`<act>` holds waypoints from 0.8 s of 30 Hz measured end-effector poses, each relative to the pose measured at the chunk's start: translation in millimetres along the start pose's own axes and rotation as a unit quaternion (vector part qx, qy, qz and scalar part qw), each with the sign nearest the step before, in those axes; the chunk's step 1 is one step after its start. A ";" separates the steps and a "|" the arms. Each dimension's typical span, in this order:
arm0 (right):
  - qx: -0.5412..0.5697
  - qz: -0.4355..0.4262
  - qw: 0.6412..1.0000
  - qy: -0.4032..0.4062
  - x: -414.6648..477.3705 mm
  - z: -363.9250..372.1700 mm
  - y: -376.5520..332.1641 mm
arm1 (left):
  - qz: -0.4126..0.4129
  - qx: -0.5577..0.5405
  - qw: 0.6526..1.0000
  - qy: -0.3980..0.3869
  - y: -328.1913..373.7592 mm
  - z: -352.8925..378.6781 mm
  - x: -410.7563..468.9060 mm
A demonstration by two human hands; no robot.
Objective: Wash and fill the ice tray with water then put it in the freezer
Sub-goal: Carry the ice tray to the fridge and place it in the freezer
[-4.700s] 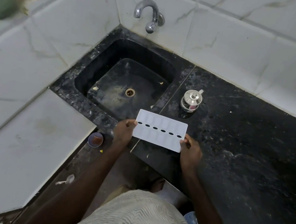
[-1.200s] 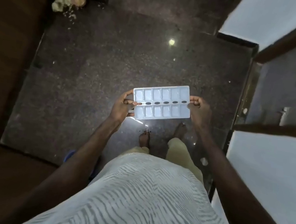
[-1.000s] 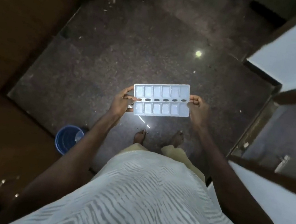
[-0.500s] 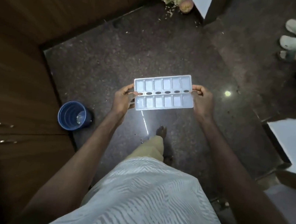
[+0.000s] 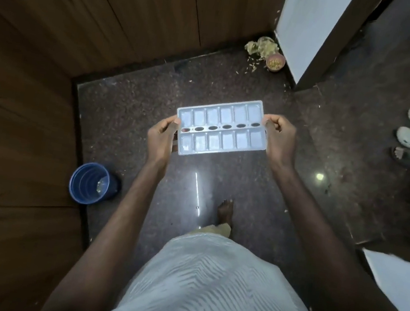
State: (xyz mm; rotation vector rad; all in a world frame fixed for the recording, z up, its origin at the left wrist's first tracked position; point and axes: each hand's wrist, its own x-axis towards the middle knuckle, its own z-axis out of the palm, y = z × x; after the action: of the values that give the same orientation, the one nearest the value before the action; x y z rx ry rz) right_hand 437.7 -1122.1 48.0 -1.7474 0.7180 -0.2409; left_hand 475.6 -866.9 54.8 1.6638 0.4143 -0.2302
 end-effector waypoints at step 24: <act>0.043 -0.056 0.997 -0.009 300.0 -56.2 -113.5 | 0.032 -0.076 0.984 0.161 161.0 237.2 152.9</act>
State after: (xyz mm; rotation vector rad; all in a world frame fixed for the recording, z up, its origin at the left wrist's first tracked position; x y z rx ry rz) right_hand 684.6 -1325.1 110.2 -1.7076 0.5884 -0.3286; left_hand 700.3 -1095.1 110.2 1.5626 0.6039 0.1191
